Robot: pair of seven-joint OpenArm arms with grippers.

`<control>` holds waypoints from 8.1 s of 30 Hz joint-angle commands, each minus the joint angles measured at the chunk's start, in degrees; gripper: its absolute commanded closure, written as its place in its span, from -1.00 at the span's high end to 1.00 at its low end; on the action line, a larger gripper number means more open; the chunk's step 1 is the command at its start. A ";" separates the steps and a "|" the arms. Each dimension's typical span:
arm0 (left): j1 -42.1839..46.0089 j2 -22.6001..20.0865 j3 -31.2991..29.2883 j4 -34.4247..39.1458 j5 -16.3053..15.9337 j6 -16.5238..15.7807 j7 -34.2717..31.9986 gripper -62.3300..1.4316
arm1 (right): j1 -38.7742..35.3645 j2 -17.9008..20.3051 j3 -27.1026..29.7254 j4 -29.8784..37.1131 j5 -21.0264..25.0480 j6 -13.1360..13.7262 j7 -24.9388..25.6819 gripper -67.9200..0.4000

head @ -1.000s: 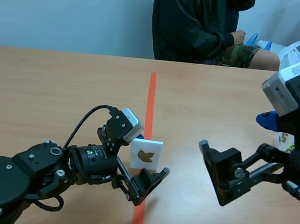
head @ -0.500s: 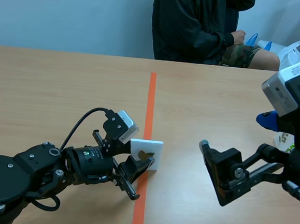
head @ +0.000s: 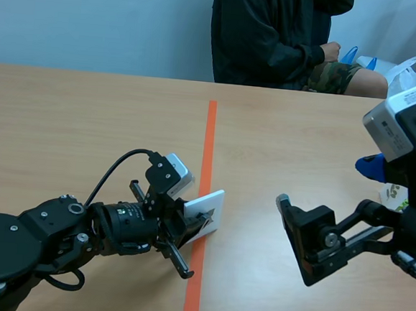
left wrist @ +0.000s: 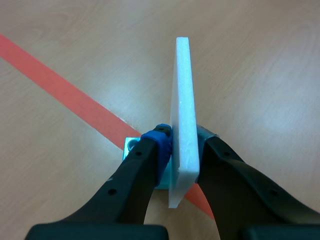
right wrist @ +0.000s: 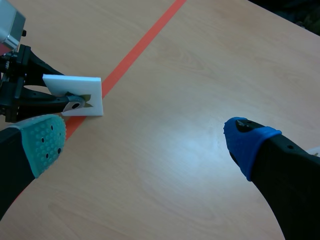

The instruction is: Sort the leaf by its shape. The table is split by an orange tape line. A compound leaf with several leaflets goes to the left side, a simple leaf with one blade goes to the right side. Return to the home posture when a red brick is placed on the table.

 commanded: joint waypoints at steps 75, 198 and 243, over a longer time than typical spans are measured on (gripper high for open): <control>-10.84 -12.52 -25.38 -24.44 -19.63 14.25 -7.10 -0.03 | 0.79 -0.04 4.55 0.26 0.35 -0.44 -0.42 1.00; 40.33 -16.52 -29.90 52.43 -16.39 -0.90 15.65 1.00 | 0.79 0.11 4.50 0.20 2.14 4.37 -3.19 1.00; 9.94 -3.04 -4.87 12.66 -3.72 -2.54 1.44 1.00 | 0.79 -0.02 4.50 0.20 1.90 4.35 -3.23 1.00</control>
